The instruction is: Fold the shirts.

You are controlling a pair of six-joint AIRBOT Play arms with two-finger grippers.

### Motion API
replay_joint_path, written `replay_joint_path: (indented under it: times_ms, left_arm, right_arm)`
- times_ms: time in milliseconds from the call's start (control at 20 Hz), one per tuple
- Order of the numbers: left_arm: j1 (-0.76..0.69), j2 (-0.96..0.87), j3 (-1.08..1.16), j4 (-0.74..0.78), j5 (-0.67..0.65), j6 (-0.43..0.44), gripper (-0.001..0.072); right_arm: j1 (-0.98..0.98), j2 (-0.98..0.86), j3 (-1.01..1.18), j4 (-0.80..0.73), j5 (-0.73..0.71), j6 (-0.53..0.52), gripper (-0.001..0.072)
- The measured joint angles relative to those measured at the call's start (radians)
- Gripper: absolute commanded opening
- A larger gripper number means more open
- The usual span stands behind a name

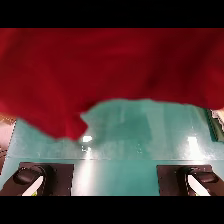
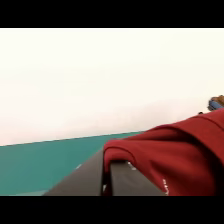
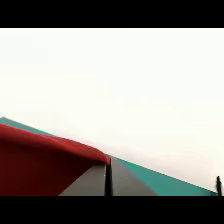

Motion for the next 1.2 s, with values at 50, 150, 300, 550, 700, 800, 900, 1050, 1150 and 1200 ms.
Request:
replay_joint_path:
  times_ms: [50, 150, 300, 550, 700, 800, 900, 1050, 1150, 1200]
  left_arm:
    - [0.0, -0.015, -0.003, -0.011, -0.019, 0.0, 0.0025]
    - [0.0, -0.069, -0.029, -0.023, -0.086, 0.001, 0.0025]
    - [0.0, -0.192, -0.124, -0.027, -0.17, 0.027, 0.0025]
    - [0.0, -0.47, -0.36, -0.01, -0.068, 0.053, 0.0025]
    - [0.0, -0.645, -0.417, 0.026, 0.083, 0.056, 0.0026]
    - [0.0, -0.733, -0.433, 0.053, 0.181, 0.059, 0.0026]
    - [0.0, -0.787, -0.441, 0.071, 0.247, 0.058, 0.0028]
    - [0.0, -0.825, -0.422, 0.091, 0.276, 0.055, 0.0565]
    - [0.0, -0.835, -0.382, 0.105, 0.242, 0.051, 0.0545]
    - [0.002, -0.839, -0.352, 0.118, 0.203, 0.052, 0.0545]
  right_arm:
    - [0.0, -0.01, 0.0, -0.018, 0.001, 0.007, 0.0012]
    - [0.0, -0.064, 0.0, -0.039, 0.024, 0.016, 0.0011]
    - [0.0, -0.22, -0.002, -0.052, 0.091, 0.034, 0.0011]
    - [0.0, -0.584, -0.002, -0.053, 0.195, 0.045, 0.0012]
    - [0.0, -0.777, -0.002, -0.051, 0.202, 0.048, 0.0012]
    - [0.0, -0.865, -0.002, -0.046, 0.184, 0.048, 0.0013]
    - [-0.001, -0.922, -0.002, -0.047, 0.167, 0.049, 0.0092]
    - [-0.001, -0.963, 0.011, -0.047, 0.149, 0.05, 0.0385]
    - [-0.002, -0.974, 0.048, -0.045, 0.162, 0.05, 0.0376]
    - [-0.003, -0.978, 0.071, -0.045, 0.183, 0.05, 0.0361]
